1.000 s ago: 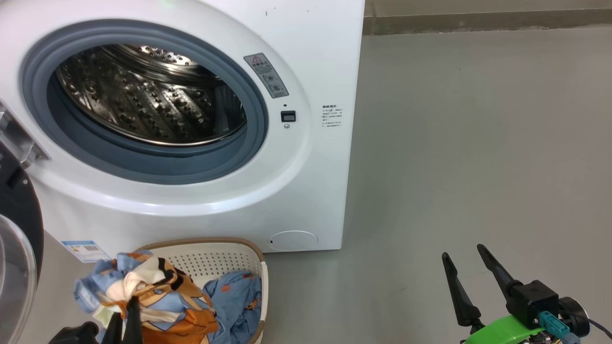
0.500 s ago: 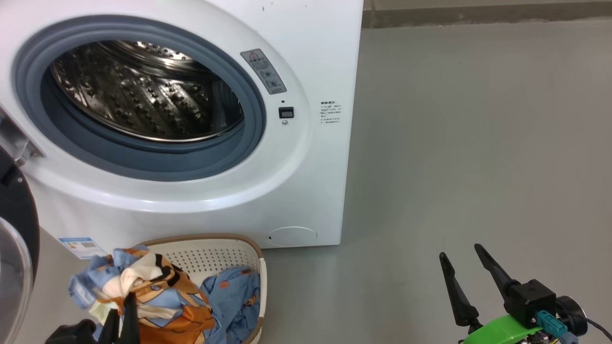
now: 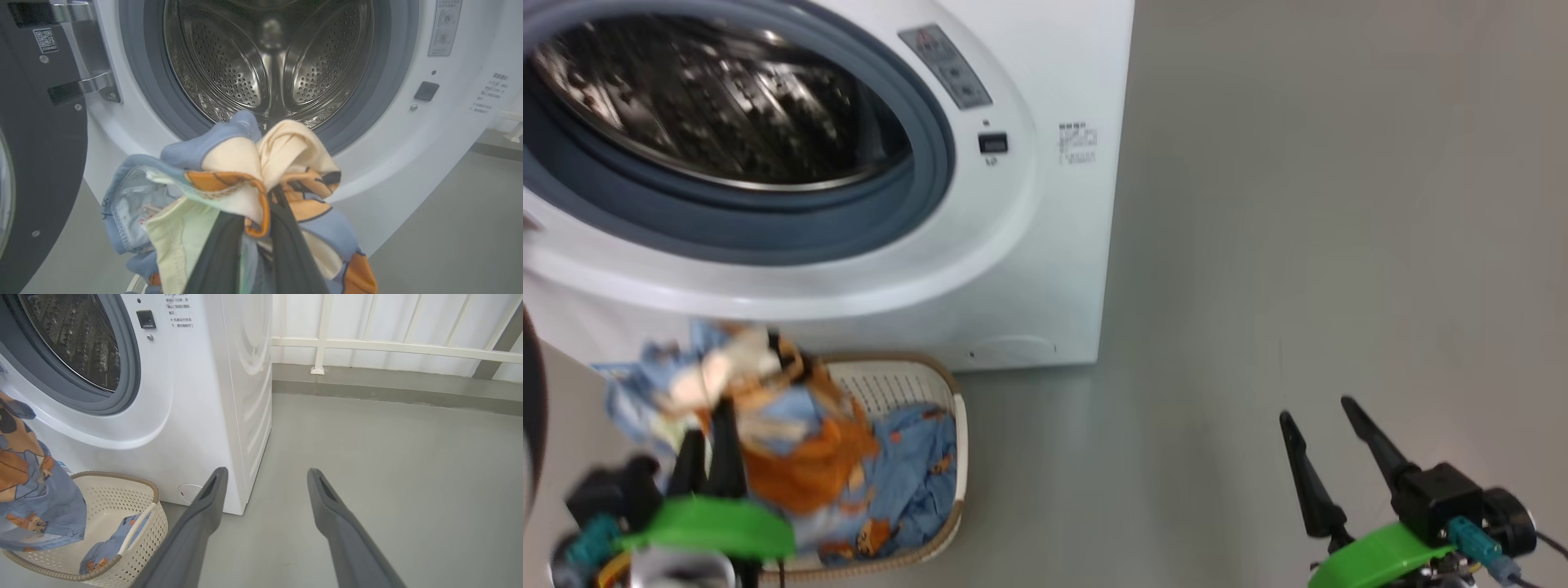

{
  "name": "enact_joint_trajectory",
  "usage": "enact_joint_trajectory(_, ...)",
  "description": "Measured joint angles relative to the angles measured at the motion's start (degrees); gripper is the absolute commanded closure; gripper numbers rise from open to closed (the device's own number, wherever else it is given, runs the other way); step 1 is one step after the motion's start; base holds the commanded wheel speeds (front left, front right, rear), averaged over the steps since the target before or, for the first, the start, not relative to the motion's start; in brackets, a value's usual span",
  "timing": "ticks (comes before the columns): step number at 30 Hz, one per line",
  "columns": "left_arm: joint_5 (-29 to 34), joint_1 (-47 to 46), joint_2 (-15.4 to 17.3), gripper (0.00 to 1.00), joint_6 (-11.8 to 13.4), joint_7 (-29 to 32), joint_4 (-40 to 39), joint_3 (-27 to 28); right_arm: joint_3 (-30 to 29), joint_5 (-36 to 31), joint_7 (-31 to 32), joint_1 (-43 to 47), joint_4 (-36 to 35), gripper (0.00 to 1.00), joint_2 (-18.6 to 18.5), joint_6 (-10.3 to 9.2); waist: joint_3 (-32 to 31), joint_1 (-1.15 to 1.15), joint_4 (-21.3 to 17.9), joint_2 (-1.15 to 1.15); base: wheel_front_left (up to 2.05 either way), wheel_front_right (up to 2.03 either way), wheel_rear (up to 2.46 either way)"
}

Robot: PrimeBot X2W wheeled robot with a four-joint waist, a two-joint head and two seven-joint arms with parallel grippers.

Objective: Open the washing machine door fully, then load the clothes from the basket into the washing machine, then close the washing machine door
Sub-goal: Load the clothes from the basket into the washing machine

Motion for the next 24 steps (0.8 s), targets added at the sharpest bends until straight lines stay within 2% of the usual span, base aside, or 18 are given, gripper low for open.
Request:
enact_joint_trajectory(6, -0.3, -9.3, 0.7, 1.0, -0.6, -0.1, -0.4, 1.6, -0.1, -0.7, 0.0, -2.7, -1.5, 0.0, 0.0, 0.0, 5.1, 0.0, -0.5, 0.0, 0.0, 0.0, 0.0)
enact_joint_trajectory(14, -1.8, -26.4, 5.4, 1.0, -1.0, -0.4, 3.6, 5.0, -0.5, -0.7, -0.2, -6.0, -2.5, 0.0, 0.0, 0.0, 13.9, 0.0, -2.6, 0.0, 0.0, 0.0, 0.0)
enact_joint_trajectory(21, -3.1, -39.9, 13.7, 1.0, -1.2, -0.4, 10.0, 5.0, -0.6, -0.7, -1.1, -8.8, -3.0, 0.0, -0.1, 0.0, 20.5, 0.0, -5.2, 0.0, 0.0, 0.0, 0.0)
enact_joint_trajectory(24, -3.9, -46.2, 17.7, 1.0, -1.4, 0.2, 12.7, 2.6, -0.5, -0.7, -1.4, -9.8, -3.0, 0.0, -0.1, 0.0, 23.4, 0.0, -6.4, 0.0, 0.0, 0.0, 0.0)
